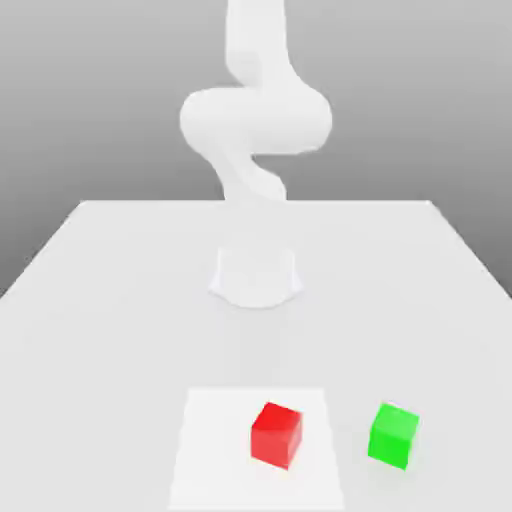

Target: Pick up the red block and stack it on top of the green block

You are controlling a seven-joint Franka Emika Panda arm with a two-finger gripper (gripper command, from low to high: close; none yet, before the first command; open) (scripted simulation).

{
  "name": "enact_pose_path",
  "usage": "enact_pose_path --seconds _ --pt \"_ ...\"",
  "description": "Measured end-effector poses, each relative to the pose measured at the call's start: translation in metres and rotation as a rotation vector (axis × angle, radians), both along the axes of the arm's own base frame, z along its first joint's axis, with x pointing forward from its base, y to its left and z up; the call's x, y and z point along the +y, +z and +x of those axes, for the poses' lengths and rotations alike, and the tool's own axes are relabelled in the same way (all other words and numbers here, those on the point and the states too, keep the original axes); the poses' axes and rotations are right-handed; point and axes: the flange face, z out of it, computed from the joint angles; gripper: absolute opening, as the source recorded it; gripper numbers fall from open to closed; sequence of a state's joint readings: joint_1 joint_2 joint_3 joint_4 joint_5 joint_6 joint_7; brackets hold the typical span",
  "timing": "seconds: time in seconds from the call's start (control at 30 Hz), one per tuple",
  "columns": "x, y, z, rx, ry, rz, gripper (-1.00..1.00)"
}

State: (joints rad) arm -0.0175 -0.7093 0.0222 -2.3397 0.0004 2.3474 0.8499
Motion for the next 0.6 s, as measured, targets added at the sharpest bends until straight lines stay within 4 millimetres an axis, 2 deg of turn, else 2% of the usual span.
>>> enact_pose_path --seconds 0.13,0.3,0.43,0.6 --pt "0.005 -0.086 0.045 0.137 -0.065 0.032 0.00" --pt "0.010 -0.195 0.074 0.301 -0.146 0.069 0.00" --pt "0.013 -0.283 0.078 0.431 -0.213 0.096 0.00" --pt "0.018 -0.387 0.059 0.593 -0.298 0.127 0.00"
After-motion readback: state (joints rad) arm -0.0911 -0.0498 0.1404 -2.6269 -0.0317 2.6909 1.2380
